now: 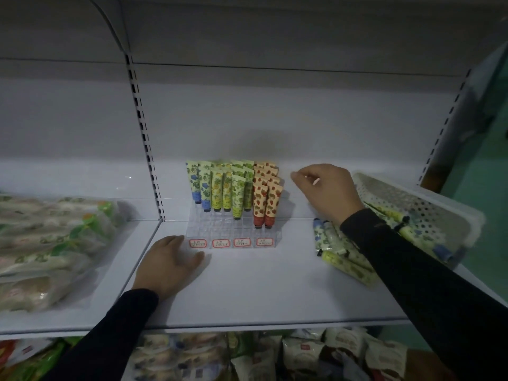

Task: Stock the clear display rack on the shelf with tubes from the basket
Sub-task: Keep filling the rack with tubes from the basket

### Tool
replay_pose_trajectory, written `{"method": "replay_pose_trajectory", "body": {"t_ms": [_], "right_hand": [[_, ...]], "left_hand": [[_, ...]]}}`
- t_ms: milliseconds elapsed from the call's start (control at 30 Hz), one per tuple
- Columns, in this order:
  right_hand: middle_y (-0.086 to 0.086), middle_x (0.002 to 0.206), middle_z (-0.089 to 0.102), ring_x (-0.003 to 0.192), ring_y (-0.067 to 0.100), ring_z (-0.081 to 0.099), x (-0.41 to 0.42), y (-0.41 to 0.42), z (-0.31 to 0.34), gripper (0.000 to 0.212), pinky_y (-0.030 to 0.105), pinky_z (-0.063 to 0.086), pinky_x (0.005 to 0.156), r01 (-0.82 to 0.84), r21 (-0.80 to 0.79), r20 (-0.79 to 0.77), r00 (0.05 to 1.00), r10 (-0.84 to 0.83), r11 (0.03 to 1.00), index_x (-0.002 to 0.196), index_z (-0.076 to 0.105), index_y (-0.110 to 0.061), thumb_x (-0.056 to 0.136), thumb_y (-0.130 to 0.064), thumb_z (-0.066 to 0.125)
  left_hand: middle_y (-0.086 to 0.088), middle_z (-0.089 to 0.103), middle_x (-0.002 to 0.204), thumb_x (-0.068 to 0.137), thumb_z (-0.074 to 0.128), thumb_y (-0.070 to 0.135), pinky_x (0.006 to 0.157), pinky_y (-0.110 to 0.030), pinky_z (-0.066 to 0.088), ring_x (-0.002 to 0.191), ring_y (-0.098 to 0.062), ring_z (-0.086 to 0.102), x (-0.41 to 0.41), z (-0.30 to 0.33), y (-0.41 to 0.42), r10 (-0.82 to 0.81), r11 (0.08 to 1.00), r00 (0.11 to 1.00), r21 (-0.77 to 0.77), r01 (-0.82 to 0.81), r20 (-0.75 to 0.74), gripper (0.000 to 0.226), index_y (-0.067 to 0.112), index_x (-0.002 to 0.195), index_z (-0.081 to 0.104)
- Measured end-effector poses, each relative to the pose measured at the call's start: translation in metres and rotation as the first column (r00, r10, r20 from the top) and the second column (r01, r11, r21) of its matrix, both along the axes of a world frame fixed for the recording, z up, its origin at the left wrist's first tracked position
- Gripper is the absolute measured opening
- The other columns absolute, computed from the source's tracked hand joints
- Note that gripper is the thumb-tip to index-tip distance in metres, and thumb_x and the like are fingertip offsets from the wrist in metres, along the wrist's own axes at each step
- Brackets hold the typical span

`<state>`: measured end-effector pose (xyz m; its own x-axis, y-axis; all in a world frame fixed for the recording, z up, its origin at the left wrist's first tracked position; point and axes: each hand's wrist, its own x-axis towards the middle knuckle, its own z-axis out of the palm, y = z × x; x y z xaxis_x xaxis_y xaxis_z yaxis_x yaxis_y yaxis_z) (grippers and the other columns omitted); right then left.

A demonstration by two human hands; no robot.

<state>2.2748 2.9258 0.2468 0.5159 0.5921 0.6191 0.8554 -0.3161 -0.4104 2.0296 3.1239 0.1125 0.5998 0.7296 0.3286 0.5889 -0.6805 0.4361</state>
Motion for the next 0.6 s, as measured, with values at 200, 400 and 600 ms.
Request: {"method": "replay_pose_trajectory", "body": {"t_ms": [200, 400, 600], "right_hand": [[-0.001, 0.100, 0.062, 0.084, 0.009, 0.057, 0.019, -0.064, -0.024, 0.033, 0.019, 0.039, 0.079, 0.037, -0.139, -0.102, 0.993, -0.052, 0.990, 0.116, 0.069, -0.021, 0.092, -0.042, 0.061], [0.007, 0.138, 0.053, 0.128, 0.021, 0.047, 0.033, -0.109, -0.061, 0.048, 0.019, 0.031, 0.096, 0.069, -0.324, -0.158, 0.979, -0.126, 0.944, 0.132, 0.059, -0.015, 0.093, -0.042, 0.059], [0.018, 0.143, 0.045, 0.135, 0.029, 0.040, 0.043, -0.129, -0.098, 0.073, 0.034, 0.033, 0.112, 0.123, -0.439, -0.135, 0.970, -0.200, 0.890, 0.138, 0.052, -0.010, 0.084, -0.060, 0.051]], "left_hand": [[-0.006, 0.066, 0.126, 0.074, 0.041, 0.069, 0.099, -0.031, 0.041, 0.118, -0.025, 0.057, 0.000, 0.020, -0.035, -0.069, 0.996, 0.993, 0.064, 0.063, 0.094, 0.078, 0.013, 0.121, 0.067], [-0.001, 0.057, 0.137, 0.080, 0.036, 0.069, 0.098, -0.018, 0.030, 0.126, -0.019, 0.049, 0.051, 0.037, -0.100, -0.399, 0.914, 0.917, 0.079, 0.399, -0.013, 0.079, 0.016, 0.134, 0.058], [-0.004, 0.045, 0.148, 0.092, 0.050, 0.056, 0.108, -0.024, 0.027, 0.135, -0.020, 0.039, 0.118, 0.033, -0.148, -0.563, 0.810, 0.809, 0.080, 0.581, -0.172, 0.067, 0.016, 0.146, 0.043]]}}
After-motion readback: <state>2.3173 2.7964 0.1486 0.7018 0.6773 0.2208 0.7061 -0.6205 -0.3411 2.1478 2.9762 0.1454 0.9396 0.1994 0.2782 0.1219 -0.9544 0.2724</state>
